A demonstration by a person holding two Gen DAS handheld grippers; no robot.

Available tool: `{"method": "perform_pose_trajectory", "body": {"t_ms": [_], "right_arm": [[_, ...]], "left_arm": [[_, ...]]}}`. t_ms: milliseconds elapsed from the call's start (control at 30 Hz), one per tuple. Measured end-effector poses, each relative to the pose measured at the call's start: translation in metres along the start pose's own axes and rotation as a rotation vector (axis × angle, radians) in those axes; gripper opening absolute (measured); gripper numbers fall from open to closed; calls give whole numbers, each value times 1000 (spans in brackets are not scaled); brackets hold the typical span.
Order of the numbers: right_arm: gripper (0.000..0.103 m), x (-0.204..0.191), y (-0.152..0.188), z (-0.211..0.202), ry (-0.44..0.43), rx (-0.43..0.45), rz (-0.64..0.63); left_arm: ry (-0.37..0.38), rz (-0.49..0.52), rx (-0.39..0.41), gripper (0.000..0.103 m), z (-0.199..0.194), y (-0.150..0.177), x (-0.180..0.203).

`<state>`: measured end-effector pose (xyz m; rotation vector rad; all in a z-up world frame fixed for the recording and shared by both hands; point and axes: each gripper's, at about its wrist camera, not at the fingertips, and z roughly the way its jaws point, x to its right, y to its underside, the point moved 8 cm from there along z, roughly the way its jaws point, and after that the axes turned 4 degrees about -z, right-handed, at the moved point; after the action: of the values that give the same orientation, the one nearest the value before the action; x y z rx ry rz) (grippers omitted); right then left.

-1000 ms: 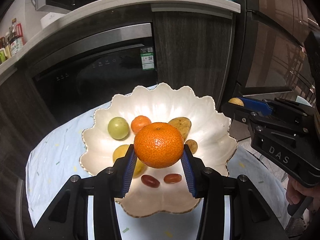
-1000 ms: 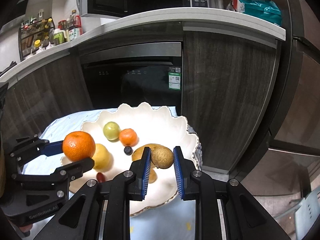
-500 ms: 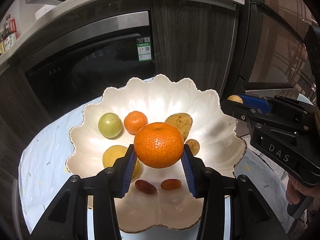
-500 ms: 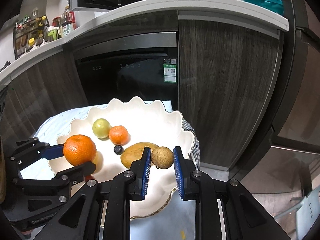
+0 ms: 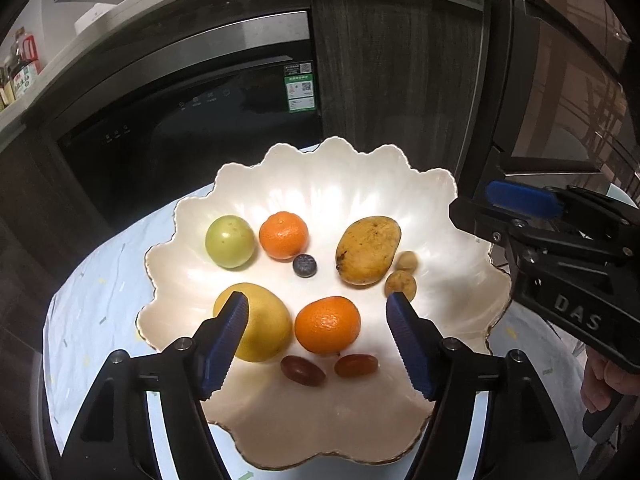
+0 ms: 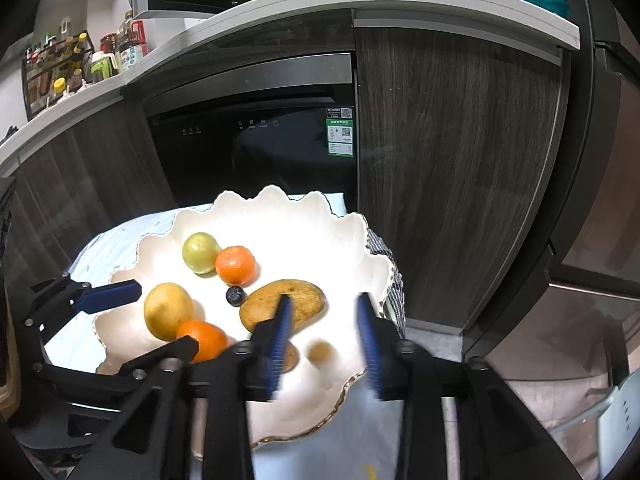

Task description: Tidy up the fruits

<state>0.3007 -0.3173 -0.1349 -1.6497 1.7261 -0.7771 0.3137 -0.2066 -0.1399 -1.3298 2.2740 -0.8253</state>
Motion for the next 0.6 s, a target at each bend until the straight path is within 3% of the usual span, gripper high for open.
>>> {"method": "perform_pose_trajectory", "body": {"t_ms": [233,333,600], "right_arm": [[50,-3,3,-4,0,-2,1],[58,-4,3,-10,7,8,6],[58,-14,4,-28,8,19,4]], "left_arm": [[-12,-18,12,78,-9,0,-5],[-23,-32,21,82,-14,0,-8],[-45,-60,40,82,-35,4,-18]]}}
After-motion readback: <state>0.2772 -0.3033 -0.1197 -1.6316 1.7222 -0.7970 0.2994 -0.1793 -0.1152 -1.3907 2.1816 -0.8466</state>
